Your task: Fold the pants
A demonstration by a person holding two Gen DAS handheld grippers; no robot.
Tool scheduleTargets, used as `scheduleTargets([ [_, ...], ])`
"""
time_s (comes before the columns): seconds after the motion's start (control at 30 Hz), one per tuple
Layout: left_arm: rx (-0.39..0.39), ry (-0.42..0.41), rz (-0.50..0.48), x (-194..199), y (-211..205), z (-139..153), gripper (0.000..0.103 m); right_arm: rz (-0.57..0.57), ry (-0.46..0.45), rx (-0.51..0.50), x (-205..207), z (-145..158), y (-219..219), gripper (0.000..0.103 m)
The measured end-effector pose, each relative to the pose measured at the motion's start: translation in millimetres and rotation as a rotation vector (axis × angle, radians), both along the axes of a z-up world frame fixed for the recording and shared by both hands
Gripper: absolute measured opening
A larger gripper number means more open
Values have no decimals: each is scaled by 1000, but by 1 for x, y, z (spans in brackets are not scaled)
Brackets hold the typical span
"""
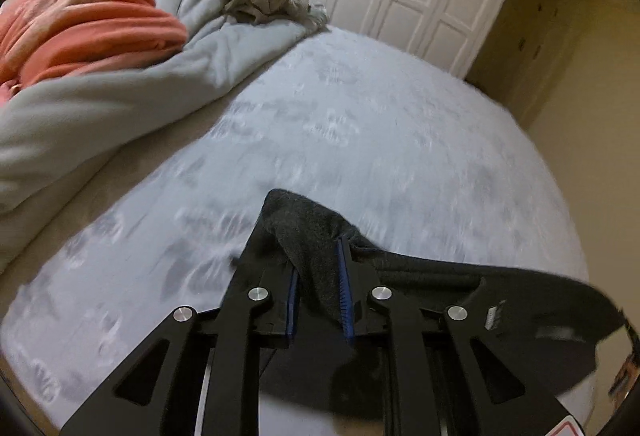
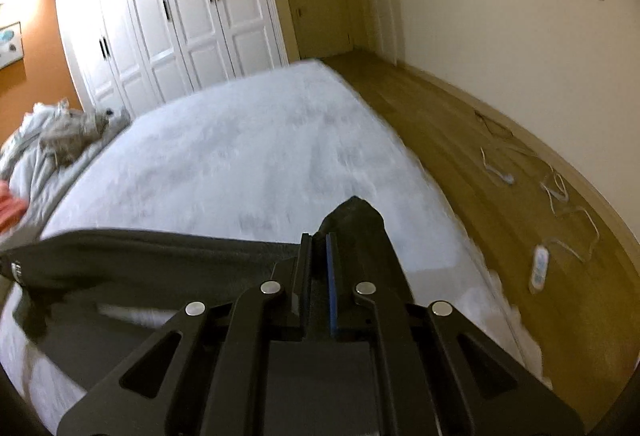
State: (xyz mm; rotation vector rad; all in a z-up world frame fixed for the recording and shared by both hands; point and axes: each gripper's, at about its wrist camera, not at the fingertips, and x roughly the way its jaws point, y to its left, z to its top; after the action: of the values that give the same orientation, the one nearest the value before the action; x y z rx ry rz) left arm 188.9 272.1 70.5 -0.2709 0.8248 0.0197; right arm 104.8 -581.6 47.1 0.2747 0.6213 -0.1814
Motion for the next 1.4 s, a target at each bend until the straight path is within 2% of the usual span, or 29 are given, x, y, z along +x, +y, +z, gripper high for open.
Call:
scheduleTargets([
  [0.07,26,44,-33,-24,2,-22,28,-7,58,28,-19,-23,-1,9],
  [0.1,1,66,-44,-35,5,-34,45,-15,78,35,-28,-32,0,12],
  [0.13,-26,83,-29,-44,10,-44,51,-36,96,47,-40,-42,0,15],
  [0.2,-83,74,30,-60,22,-56,55,-79,108,87,-60,-54,-1,15],
  [0.27,-185,67,77,-73,36,-65,56,-106,98,125,-75,-57,-2,17],
  [0.3,-242,66,98,-78,41,-68,56,-119,97,145,-85,-57,2,23],
  [0.33,-274,63,110,-82,45,-69,56,-119,87,151,-93,-56,7,38],
  [0.37,-304,58,116,-84,47,-70,57,-119,73,147,-98,-53,13,47],
  [0.4,-342,55,115,-83,45,-73,62,-115,62,143,-101,-52,19,61],
  [0.47,-408,75,128,-77,44,-80,68,-96,36,154,-109,-48,33,63],
  [0.6,-627,144,115,-60,33,-98,68,-84,19,233,-120,-53,51,63],
  [0.7,-685,171,123,-57,29,-98,68,-108,31,289,-126,-57,49,63],
  [0.8,-711,208,145,-49,30,-99,68,-123,39,320,-129,-56,42,63],
  [0.87,-742,228,156,-43,33,-102,68,-134,48,379,-123,-56,33,63],
  [0.97,-766,234,168,-40,30,-101,64,-162,94,442,-101,-63,24,63],
  [1.03,-765,234,154,-36,28,-99,42,-177,106,465,-87,-68,20,63],
  [1.1,-740,247,133,-32,27,-99,0,-189,108,510,-72,-76,14,61],
  [1.17,-714,266,132,-25,27,-97,0,-203,159,536,-50,-90,10,37],
  [1.2,-692,265,144,-22,27,-95,0,-206,190,541,-40,-98,9,3],
  [1.27,-650,251,139,-8,30,-79,0,-213,202,537,-25,-99,8,2],
  [1.3,-646,222,126,-2,32,-65,0,-191,117,516,-23,-77,10,2],
  [1.33,-627,148,103,3,36,-38,0,-162,45,505,-25,-59,11,2],
  [1.37,-602,66,83,4,39,-11,0,-117,-65,488,-30,-28,15,2],
  [1.4,-585,12,64,2,42,5,0,-92,-122,472,-34,-8,18,2],
])
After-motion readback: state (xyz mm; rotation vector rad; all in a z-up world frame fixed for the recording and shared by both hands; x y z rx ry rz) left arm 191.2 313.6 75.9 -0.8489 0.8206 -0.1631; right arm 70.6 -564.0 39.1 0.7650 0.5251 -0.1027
